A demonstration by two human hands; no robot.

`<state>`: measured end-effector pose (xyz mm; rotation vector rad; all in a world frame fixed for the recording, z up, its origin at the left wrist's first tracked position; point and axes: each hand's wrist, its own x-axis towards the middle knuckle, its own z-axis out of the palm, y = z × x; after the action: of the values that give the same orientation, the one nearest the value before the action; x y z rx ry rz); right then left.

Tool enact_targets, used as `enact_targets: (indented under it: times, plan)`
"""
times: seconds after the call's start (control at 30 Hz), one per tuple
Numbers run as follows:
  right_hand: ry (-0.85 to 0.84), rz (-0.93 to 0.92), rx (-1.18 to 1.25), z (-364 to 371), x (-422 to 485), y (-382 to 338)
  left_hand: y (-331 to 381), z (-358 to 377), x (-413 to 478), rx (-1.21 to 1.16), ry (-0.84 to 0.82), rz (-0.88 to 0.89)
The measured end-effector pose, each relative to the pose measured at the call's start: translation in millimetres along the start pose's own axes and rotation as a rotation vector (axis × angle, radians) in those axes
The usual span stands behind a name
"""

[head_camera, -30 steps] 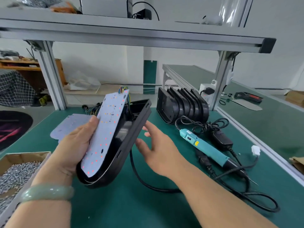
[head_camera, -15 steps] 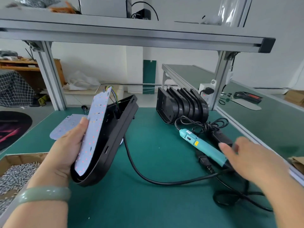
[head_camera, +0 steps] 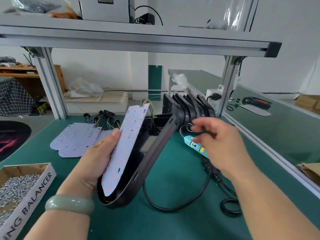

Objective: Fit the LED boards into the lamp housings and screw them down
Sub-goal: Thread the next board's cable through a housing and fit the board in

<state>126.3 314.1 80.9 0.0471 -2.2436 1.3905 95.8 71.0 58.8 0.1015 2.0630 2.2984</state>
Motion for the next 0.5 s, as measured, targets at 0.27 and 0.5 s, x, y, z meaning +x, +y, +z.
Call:
enact_targets:
  times: [0.27,0.5]
  plan:
    - [-0.411,0.137,0.743,62,19,-13,-4,14,0,-0.026,-0.039,0.098]
    - [-0.384,0.359,0.848,74,18,0,-7,18,2,-0.017,0.002,0.160]
